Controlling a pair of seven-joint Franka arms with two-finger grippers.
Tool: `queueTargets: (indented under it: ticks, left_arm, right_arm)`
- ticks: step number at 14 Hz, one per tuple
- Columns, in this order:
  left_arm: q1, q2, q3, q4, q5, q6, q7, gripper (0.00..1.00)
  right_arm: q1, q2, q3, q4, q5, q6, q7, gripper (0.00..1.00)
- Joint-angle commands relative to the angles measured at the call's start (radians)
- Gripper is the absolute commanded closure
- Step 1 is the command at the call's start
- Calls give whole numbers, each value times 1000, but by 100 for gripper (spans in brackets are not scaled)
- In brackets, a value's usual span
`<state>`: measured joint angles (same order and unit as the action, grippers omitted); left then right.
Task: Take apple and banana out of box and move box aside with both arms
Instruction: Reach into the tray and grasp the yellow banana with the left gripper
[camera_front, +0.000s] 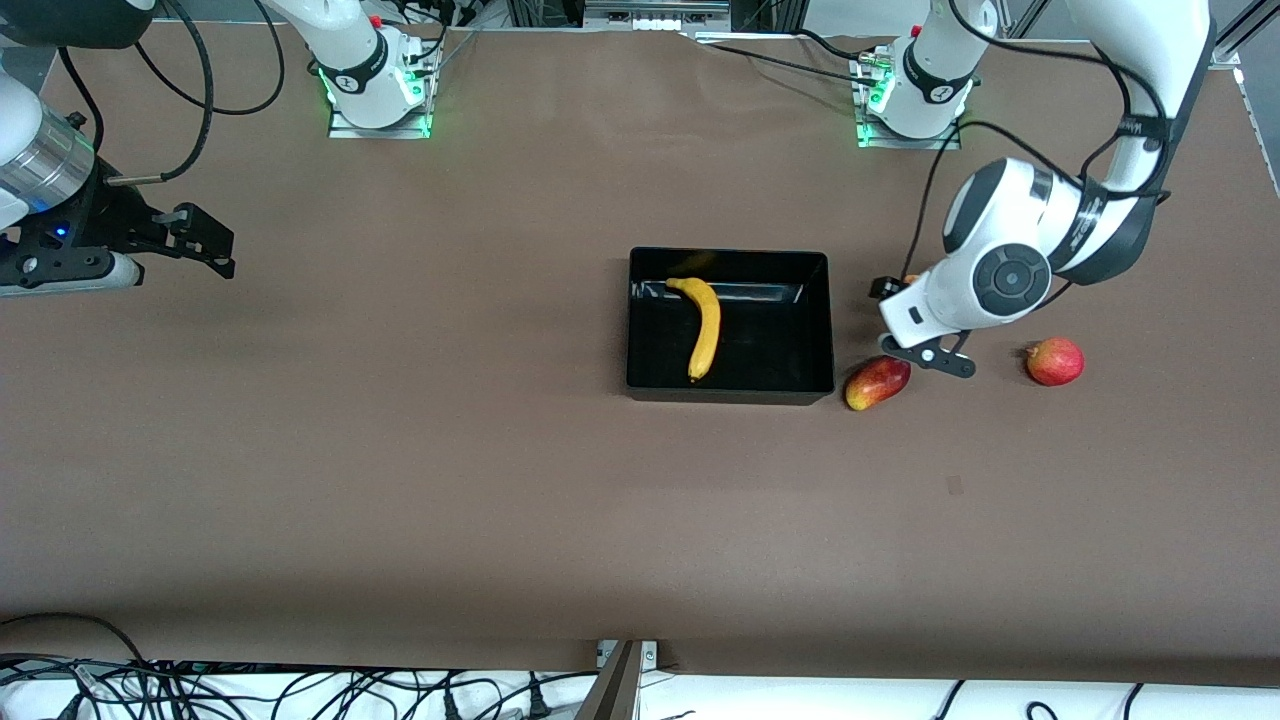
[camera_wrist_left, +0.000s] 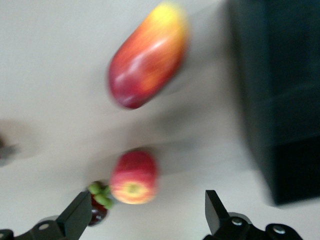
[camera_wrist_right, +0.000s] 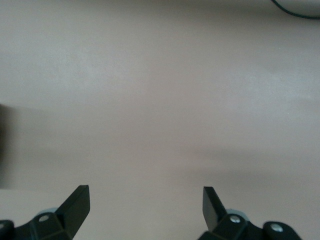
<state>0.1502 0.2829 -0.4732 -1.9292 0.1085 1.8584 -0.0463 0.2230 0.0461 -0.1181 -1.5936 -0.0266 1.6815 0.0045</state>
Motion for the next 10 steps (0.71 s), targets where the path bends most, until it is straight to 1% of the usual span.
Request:
queueTargets:
  ticks: [1, 3, 5, 7, 8, 9, 10]
  left_arm:
    - [-90, 53, -48, 116, -49, -38, -90, 0]
    - [-193, 125, -48, 195, -46, -7, -246, 0]
    - [-277, 191, -42, 193, -32, 106, -396, 0]
    - [-320, 280, -41, 179, -9, 238, -504, 0]
    - [-339, 313, -41, 179, 38, 276, -544, 0]
    - [-366, 344, -39, 177, 125, 295, -582, 0]
    - [-373, 375, -41, 179, 199, 301, -625, 0]
  right_arm:
    - [-4, 6, 5, 17, -12, -5, 9, 0]
    - [-5, 6, 5, 17, -12, -5, 9, 0]
    - [-5, 6, 5, 17, -12, -5, 9, 0]
    - [-5, 6, 5, 17, -12, -5, 9, 0]
    - [-4, 6, 5, 17, -12, -5, 9, 0]
    - [-5, 6, 5, 17, -12, -5, 9, 0]
    - [-5, 6, 5, 17, -12, -5, 9, 0]
